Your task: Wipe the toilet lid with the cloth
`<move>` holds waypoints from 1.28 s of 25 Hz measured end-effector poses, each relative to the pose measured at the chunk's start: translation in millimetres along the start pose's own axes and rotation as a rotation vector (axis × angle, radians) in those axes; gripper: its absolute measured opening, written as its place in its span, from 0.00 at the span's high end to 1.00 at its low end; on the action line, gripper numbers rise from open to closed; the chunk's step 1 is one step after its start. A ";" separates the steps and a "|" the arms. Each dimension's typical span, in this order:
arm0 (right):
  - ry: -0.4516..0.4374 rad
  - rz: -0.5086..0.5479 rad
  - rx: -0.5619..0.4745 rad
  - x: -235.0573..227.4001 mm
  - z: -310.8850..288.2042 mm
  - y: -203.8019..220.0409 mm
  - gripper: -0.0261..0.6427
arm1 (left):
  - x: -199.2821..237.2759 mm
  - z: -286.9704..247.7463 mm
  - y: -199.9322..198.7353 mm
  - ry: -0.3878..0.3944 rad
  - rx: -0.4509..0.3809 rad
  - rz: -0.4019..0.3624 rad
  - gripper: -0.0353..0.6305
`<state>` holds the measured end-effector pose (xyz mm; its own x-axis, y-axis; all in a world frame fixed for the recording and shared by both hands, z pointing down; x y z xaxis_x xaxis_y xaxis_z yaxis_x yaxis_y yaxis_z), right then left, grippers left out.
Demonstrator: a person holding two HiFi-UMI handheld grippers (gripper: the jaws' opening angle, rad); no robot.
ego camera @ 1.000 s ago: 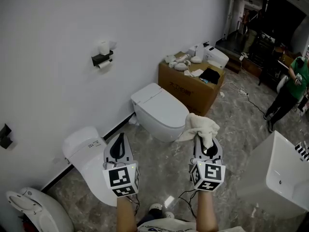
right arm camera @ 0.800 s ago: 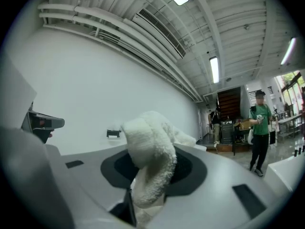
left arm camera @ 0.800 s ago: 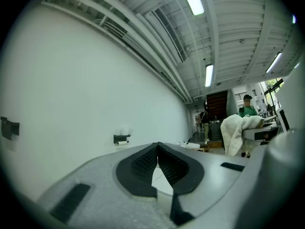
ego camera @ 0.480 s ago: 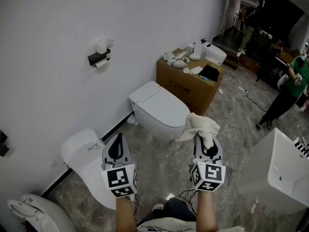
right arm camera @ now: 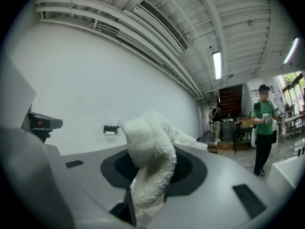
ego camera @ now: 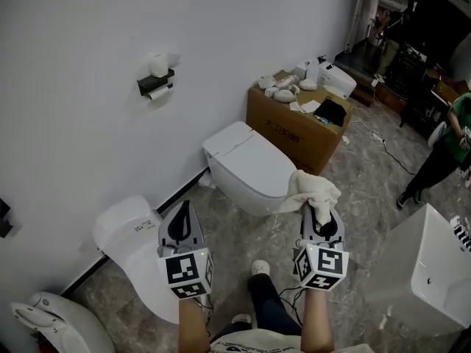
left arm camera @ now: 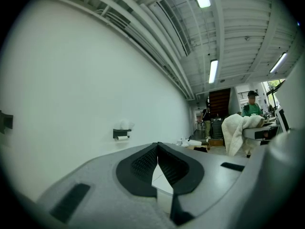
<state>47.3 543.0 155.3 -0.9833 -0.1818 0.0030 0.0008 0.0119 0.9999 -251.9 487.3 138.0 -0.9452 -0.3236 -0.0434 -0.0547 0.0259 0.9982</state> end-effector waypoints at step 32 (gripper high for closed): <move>-0.184 0.002 -0.009 -46.5 -403.7 -11.4 0.77 | 0.0 -352.3 -23.3 -0.176 0.020 -0.025 0.94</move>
<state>166.5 154.4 148.4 -1.0000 0.0011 0.0034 0.0034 0.0033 1.0000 -137.2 153.5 129.6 -0.9851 -0.1541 -0.0762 -0.0832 0.0396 0.9957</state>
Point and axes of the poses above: the fingertips, and each gripper's own axes: z backward along the fingers, x to its left, y out of its underside, the point moved 3 cm from there along z, backward along the fingers, and after that the axes turned 2 degrees about y, right-handed, at the moved point
